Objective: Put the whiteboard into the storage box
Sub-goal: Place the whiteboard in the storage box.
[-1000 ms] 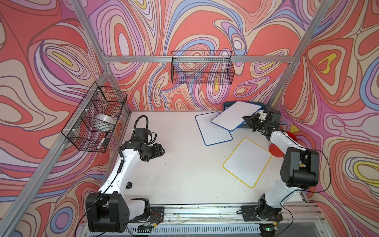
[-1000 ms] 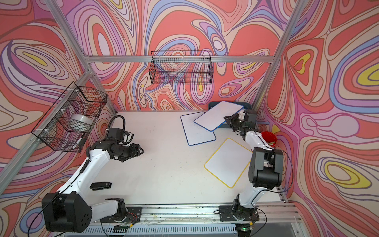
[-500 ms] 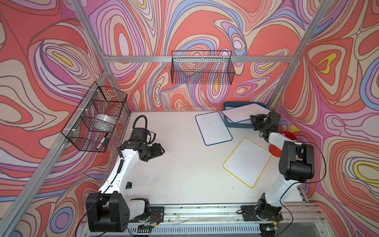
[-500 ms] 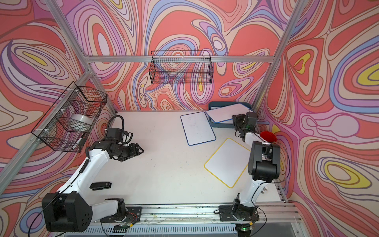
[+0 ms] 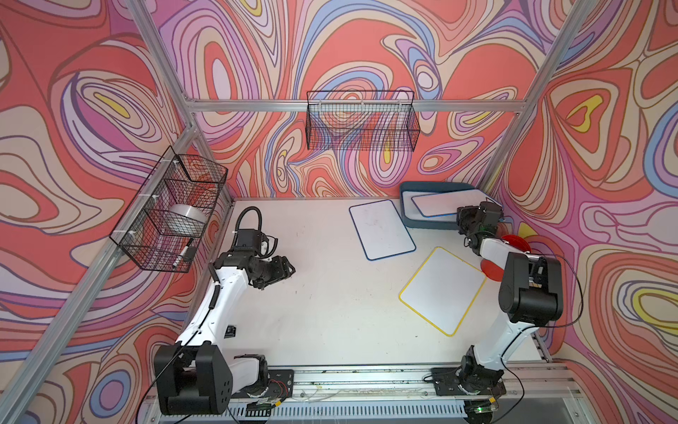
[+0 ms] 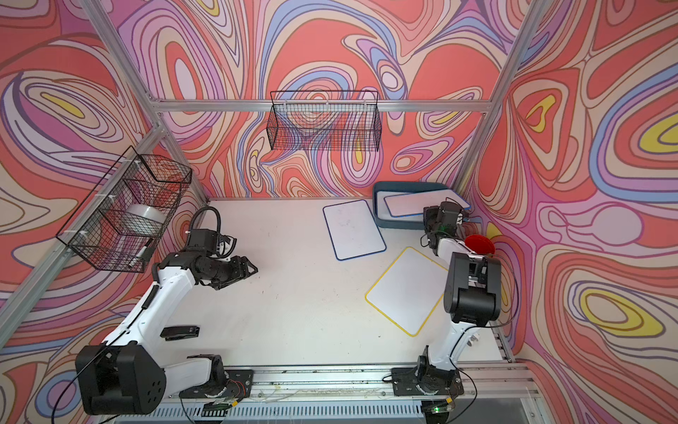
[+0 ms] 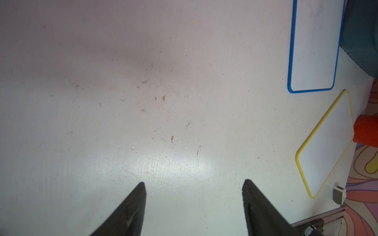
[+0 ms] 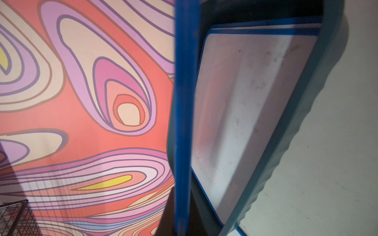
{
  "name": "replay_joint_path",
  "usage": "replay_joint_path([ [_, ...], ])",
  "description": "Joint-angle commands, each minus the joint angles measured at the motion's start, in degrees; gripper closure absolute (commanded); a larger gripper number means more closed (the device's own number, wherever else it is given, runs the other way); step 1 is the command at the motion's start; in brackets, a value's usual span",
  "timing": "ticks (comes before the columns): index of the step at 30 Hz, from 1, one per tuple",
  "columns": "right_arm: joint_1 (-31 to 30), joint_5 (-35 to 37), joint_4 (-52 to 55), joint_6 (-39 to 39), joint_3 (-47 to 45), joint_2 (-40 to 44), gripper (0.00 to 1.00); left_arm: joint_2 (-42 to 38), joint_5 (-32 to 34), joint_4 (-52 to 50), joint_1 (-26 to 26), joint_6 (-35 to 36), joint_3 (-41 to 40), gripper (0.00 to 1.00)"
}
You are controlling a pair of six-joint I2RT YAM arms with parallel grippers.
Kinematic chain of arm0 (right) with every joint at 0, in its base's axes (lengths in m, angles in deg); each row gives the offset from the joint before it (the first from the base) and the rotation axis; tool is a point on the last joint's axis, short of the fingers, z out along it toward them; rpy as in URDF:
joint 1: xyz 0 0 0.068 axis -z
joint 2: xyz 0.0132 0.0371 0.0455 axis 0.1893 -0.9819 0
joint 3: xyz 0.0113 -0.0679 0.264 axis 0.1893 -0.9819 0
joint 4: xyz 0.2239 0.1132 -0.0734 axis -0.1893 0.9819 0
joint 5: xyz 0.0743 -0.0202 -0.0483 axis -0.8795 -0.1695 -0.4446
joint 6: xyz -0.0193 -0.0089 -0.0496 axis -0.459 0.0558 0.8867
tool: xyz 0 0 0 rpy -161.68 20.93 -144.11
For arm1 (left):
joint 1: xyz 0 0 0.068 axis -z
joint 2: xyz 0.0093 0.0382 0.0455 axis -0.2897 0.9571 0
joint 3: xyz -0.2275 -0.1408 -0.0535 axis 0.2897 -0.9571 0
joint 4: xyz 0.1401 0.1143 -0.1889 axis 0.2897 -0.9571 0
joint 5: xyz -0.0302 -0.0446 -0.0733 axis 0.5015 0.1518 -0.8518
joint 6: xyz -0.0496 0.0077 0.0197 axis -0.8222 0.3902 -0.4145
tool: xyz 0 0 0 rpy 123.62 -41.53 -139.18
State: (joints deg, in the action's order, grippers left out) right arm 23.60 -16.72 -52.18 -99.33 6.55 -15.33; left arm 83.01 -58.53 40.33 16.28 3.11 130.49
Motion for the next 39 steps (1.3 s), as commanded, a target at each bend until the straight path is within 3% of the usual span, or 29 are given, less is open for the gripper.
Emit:
replay_joint_path([
  [1,0.14,-1.62,-4.8,1.59,3.68,-1.78,0.96,0.3,-0.89,0.12,-0.59,0.7,-0.58,0.29],
  [11,-0.55,-7.92,-5.65,1.32,7.32,-6.59,0.76,0.87,-1.95,0.72,-1.37,0.46,-0.74,0.29],
  [20,-1.85,-12.49,-3.48,5.29,11.63,-9.32,0.66,1.53,-3.12,1.14,-2.25,0.26,-0.74,0.29],
  [23,-1.83,-15.85,-0.51,5.61,16.58,-13.35,0.65,1.79,-3.83,1.17,-2.47,0.17,-0.7,0.29],
  [27,-2.12,-16.17,-2.9,3.61,16.75,-15.31,0.65,1.79,-3.69,1.17,-2.69,0.26,-0.92,0.29],
  [39,-2.31,-17.43,5.89,8.38,19.7,-13.36,0.6,2.76,-5.75,1.61,-3.29,-0.18,-0.83,0.29],
])
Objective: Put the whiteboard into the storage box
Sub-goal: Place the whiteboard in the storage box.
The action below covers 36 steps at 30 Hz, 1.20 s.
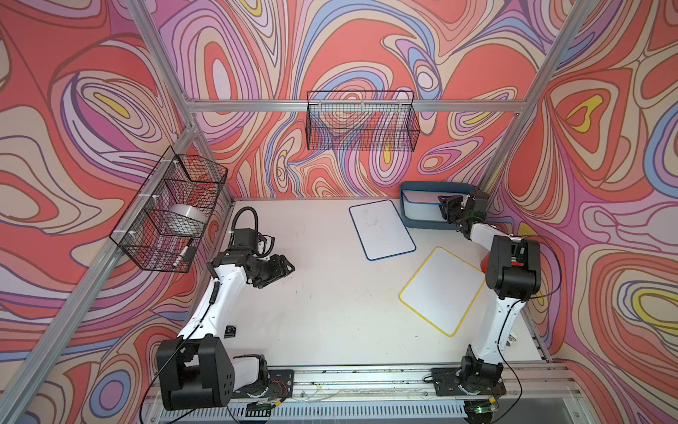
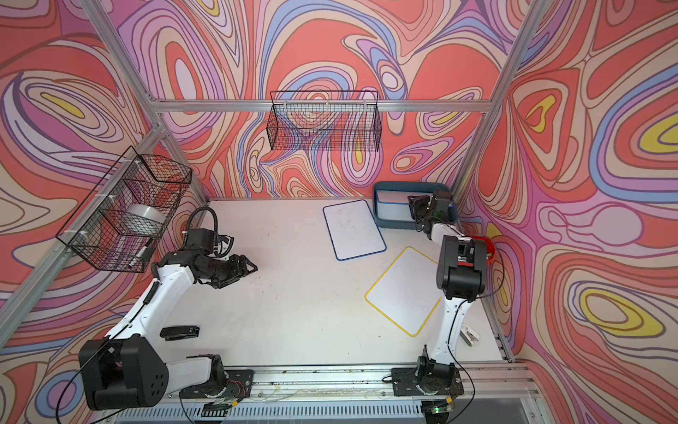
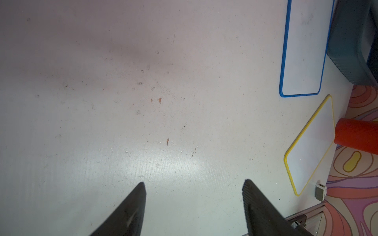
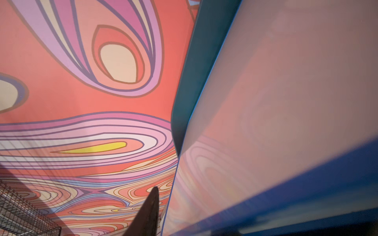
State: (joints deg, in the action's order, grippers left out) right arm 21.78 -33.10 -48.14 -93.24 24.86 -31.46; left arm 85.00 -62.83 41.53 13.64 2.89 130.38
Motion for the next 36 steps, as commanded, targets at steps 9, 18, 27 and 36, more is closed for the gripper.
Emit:
replay_joint_path([
  [9,-0.38,-0.96,6.04,6.09,-4.39,13.52,0.53,0.17,-3.5,0.68,-1.16,0.08,-1.16,0.29],
  [18,-2.64,-2.91,10.82,11.77,-17.27,27.53,0.53,-0.12,-5.68,1.39,-1.71,-0.05,-1.6,0.29],
  [27,-17.46,3.9,39.08,30.31,-21.9,33.23,0.54,0.55,-6.89,1.73,-2.2,-0.23,-1.69,0.29],
  [36,-21.98,9.61,54.56,35.39,-36.04,44.38,0.55,2.08,-7.28,1.91,-2.55,-0.49,-1.69,0.3],
])
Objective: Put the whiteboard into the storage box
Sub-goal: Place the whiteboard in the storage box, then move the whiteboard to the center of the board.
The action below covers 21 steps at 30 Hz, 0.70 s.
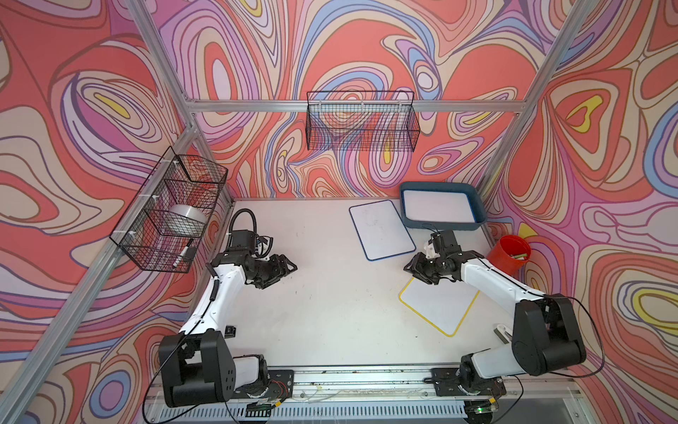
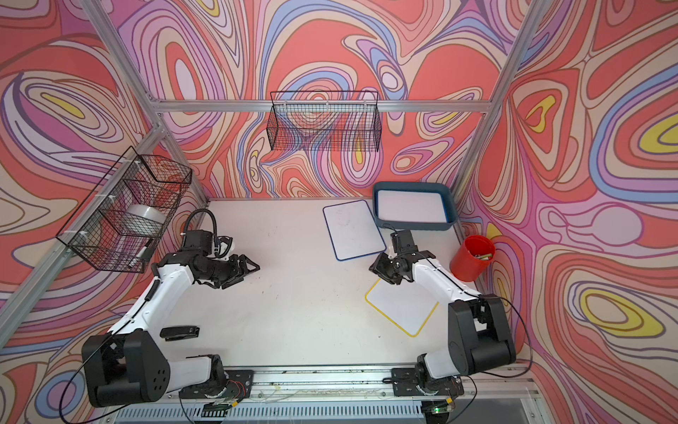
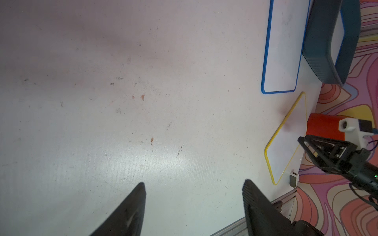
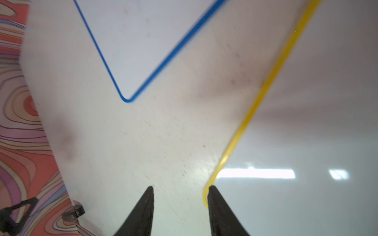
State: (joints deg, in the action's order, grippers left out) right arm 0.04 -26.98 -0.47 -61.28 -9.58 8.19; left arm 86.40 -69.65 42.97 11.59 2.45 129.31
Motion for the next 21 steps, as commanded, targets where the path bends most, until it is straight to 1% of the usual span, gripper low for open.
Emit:
replay_joint_path([
  [1,-0.38,3.16,7.22,3.27,-2.8,5.97,0.55,0.9,-0.42,0.38,-0.54,-0.05,-0.54,0.29],
  [3,-0.88,1.99,6.96,3.06,-5.01,6.72,0.55,1.38,-1.11,0.53,-0.58,-0.14,-0.36,0.29],
  [8,-2.77,1.3,4.33,1.79,-8.5,4.79,0.55,2.17,-1.4,0.57,-0.84,-0.23,-0.36,0.29],
  [15,-5.04,1.56,-0.51,1.84,-8.45,-0.68,0.55,1.97,-1.16,0.38,-0.94,-0.23,-0.53,0.29],
  [21,-11.05,1.1,-4.6,-1.19,-8.67,-5.24,0.55,1.74,-1.08,0.29,-0.96,-0.19,-0.59,0.29],
])
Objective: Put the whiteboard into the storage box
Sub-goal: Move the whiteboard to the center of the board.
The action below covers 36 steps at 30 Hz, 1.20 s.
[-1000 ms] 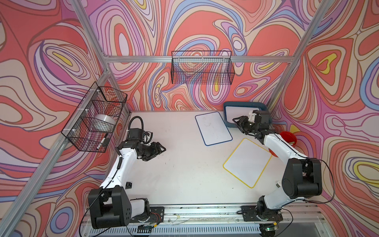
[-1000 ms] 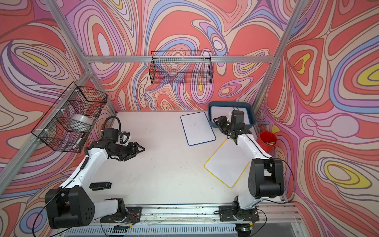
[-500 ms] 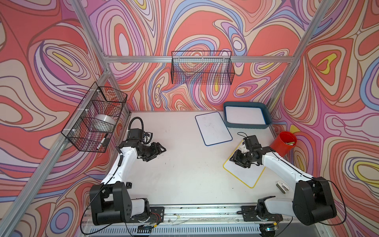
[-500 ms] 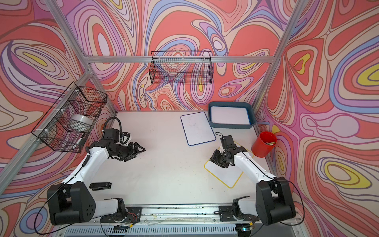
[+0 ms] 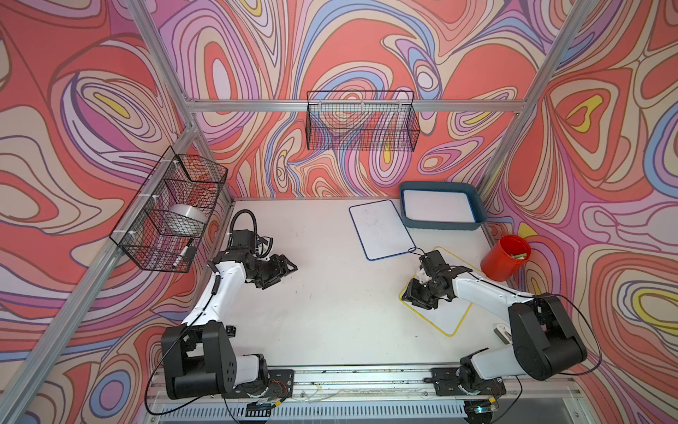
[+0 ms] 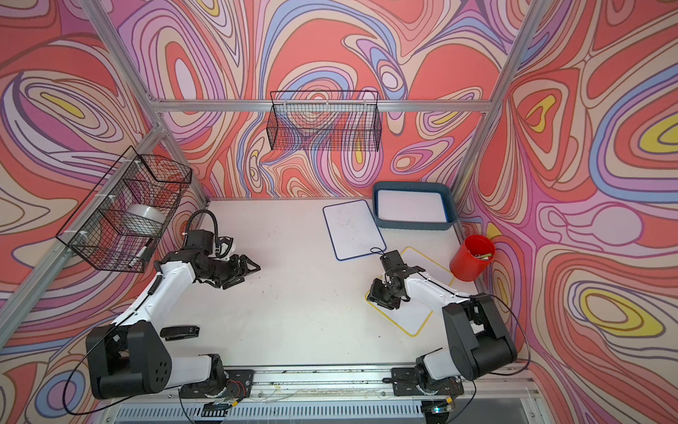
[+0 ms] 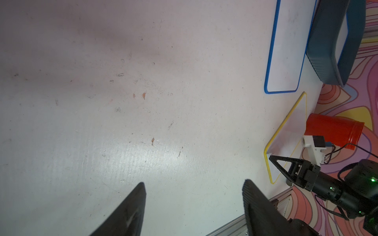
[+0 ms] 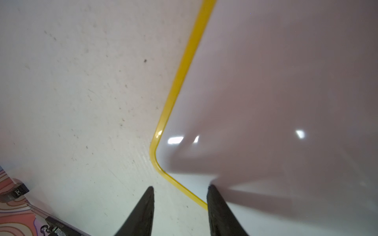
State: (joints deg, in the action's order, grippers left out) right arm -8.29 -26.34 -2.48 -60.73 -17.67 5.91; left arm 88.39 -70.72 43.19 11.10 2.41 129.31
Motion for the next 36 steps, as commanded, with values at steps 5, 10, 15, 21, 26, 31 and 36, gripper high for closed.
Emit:
replay_joint_path([
  [5,-10.95,0.25,-6.91,-5.85,1.77,-8.59,0.55,-0.17,-0.28,0.24,-0.59,-0.36,-0.44,0.29],
  [10,-18.89,-0.25,-13.93,-10.43,7.29,-17.05,0.55,-0.12,-0.43,0.27,-0.68,-0.18,-0.79,0.29],
  [15,-25.2,-2.31,-23.29,-14.87,15.64,-27.91,0.55,0.14,-0.96,0.07,-0.68,-0.01,-0.36,0.29],
  [21,-28.76,-7.03,-31.55,-18.32,30.69,-41.91,0.55,-1.3,0.33,-0.01,-0.78,0.08,-0.71,0.29],
  [26,-29.29,-10.99,-33.38,-19.78,42.75,-50.97,0.55,-1.31,0.23,0.04,-0.78,0.11,-0.68,0.29],
  [31,-29.0,-8.79,-30.14,-16.64,46.4,-50.52,0.55,-1.47,0.33,-0.11,-0.9,0.17,-0.79,0.29],
  [36,-28.06,-5.86,-24.98,-11.61,45.79,-45.52,0.55,-1.34,0.31,0.07,-0.86,0.08,-0.88,0.29],
])
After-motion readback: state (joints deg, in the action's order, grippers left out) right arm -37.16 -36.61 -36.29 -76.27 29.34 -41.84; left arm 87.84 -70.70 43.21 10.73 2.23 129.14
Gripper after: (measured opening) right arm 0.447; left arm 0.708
